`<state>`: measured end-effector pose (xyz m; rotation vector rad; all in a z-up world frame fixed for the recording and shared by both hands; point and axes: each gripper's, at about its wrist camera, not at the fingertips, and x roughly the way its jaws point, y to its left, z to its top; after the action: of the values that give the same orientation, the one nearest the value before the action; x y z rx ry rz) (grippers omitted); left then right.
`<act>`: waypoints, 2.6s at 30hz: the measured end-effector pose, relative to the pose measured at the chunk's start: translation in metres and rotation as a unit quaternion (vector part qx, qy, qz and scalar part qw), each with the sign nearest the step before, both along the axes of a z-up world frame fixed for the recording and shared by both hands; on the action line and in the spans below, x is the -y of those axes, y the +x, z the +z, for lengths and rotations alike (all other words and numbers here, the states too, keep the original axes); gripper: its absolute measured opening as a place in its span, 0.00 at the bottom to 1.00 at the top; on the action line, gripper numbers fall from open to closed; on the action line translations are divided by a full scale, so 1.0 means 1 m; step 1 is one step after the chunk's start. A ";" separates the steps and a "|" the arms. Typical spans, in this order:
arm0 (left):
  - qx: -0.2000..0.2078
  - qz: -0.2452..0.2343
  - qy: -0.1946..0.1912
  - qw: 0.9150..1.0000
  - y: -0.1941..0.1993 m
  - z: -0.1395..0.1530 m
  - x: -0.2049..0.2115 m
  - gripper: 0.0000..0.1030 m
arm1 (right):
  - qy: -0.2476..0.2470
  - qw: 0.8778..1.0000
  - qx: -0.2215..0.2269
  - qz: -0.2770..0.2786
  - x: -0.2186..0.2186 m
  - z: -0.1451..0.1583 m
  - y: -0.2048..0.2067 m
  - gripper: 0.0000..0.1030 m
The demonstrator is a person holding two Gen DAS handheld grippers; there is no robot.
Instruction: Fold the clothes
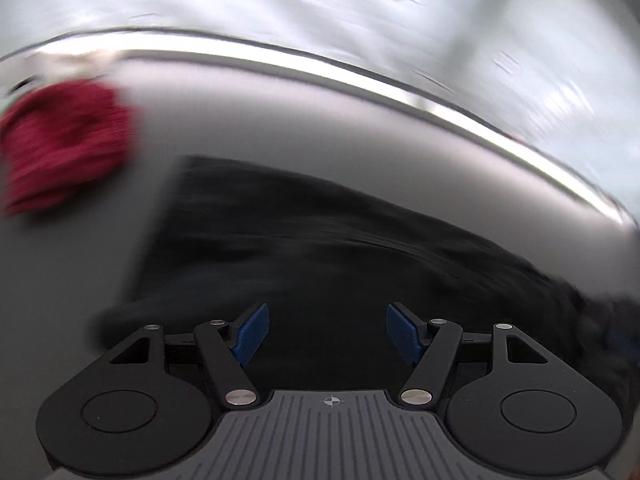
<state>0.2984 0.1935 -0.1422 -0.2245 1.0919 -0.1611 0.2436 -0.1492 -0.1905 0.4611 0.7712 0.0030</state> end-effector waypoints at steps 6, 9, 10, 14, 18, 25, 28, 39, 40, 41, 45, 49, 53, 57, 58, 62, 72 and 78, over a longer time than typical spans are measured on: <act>0.000 -0.048 0.027 0.998 0.019 -0.017 0.096 0.68 | -0.080 0.982 -0.010 -0.172 0.175 -0.002 -0.007 0.75; -0.003 -0.016 0.042 0.999 0.025 -0.034 0.123 0.68 | -0.100 0.976 -0.018 -0.193 0.243 -0.014 0.006 0.75; -0.005 -0.001 0.045 0.999 0.027 -0.041 0.128 0.68 | -0.102 0.977 -0.024 -0.185 0.265 -0.019 0.014 0.75; -0.020 0.058 0.065 0.996 0.034 -0.068 0.154 0.68 | -0.087 0.986 -0.046 -0.136 0.339 -0.039 0.051 0.75; -0.029 0.093 0.075 0.992 0.039 -0.085 0.171 0.68 | -0.032 0.995 -0.077 -0.056 0.358 -0.070 0.111 0.79; -0.030 0.091 0.115 0.989 0.043 -0.088 0.183 0.69 | 0.119 0.977 -0.163 0.069 0.381 -0.129 0.178 0.66; -0.028 0.082 0.137 0.987 0.045 -0.088 0.190 0.69 | 0.116 0.977 -0.164 0.068 0.374 -0.135 0.185 0.08; 0.013 0.139 0.201 0.970 0.057 -0.102 0.210 0.71 | -0.097 0.992 0.086 -0.009 0.345 -0.050 0.188 0.07; 0.013 0.147 0.208 0.967 0.059 -0.105 0.211 0.72 | -0.139 0.989 0.050 -0.015 0.339 -0.070 0.202 0.08; 0.013 0.153 0.214 0.965 0.061 -0.106 0.212 0.72 | -0.152 0.988 0.033 -0.016 0.338 -0.080 0.207 0.08; 0.020 0.162 0.222 0.961 0.064 -0.095 0.206 0.72 | -0.188 0.981 -0.031 -0.026 0.338 -0.127 0.209 0.33; 0.043 0.144 0.213 0.965 0.067 -0.081 0.193 0.72 | -0.116 0.990 0.016 -0.079 0.369 -0.092 0.154 0.68; 0.027 0.143 0.191 0.971 0.081 -0.092 0.190 0.72 | -0.066 0.997 -0.013 -0.030 0.392 -0.093 0.138 0.73; 0.012 0.155 0.178 0.972 0.091 -0.106 0.191 0.72 | 0.047 0.998 -0.006 0.028 0.407 -0.114 0.133 0.74; 0.014 0.158 0.176 0.971 0.091 -0.106 0.192 0.72 | 0.071 0.997 0.005 0.040 0.410 -0.115 0.131 0.74; 0.009 0.158 0.169 0.973 0.092 -0.108 0.189 0.72 | 0.110 0.990 0.048 0.067 0.425 -0.114 0.119 0.74; 0.062 0.094 0.152 0.982 0.077 -0.077 0.229 0.68 | -0.014 0.981 -0.002 0.191 0.398 -0.115 0.110 0.59; 0.083 -0.001 0.125 0.989 0.086 -0.073 0.293 0.69 | -0.026 0.971 0.020 0.238 0.369 -0.111 0.136 0.38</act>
<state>0.3845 -0.1000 -0.2149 0.0145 0.9354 -0.0432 0.3798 -0.5179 -0.3010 0.2167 0.8254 0.4386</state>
